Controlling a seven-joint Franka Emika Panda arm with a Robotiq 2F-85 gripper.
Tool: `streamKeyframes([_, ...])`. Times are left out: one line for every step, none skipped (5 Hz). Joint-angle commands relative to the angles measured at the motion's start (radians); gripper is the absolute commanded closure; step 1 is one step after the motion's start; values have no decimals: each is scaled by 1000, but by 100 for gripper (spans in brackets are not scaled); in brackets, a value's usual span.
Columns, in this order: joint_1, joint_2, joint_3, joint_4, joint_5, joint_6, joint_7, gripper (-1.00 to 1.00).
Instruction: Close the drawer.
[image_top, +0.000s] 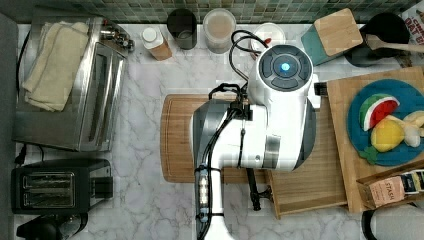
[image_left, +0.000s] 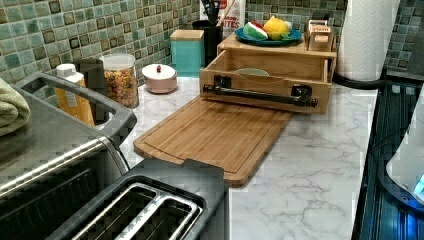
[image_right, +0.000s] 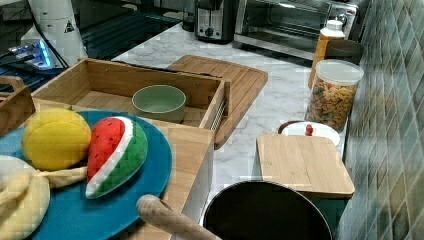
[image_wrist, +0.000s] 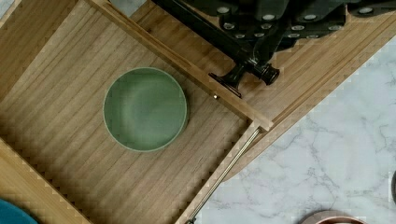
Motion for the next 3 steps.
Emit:
streamKeyframes([-3, 0, 3, -8, -4, 0, 0, 100])
streamKeyframes([-4, -64, 0, -129, 24, 124, -47, 100])
streamKeyframes([5, -117, 12, -219, 71, 199, -162, 100])
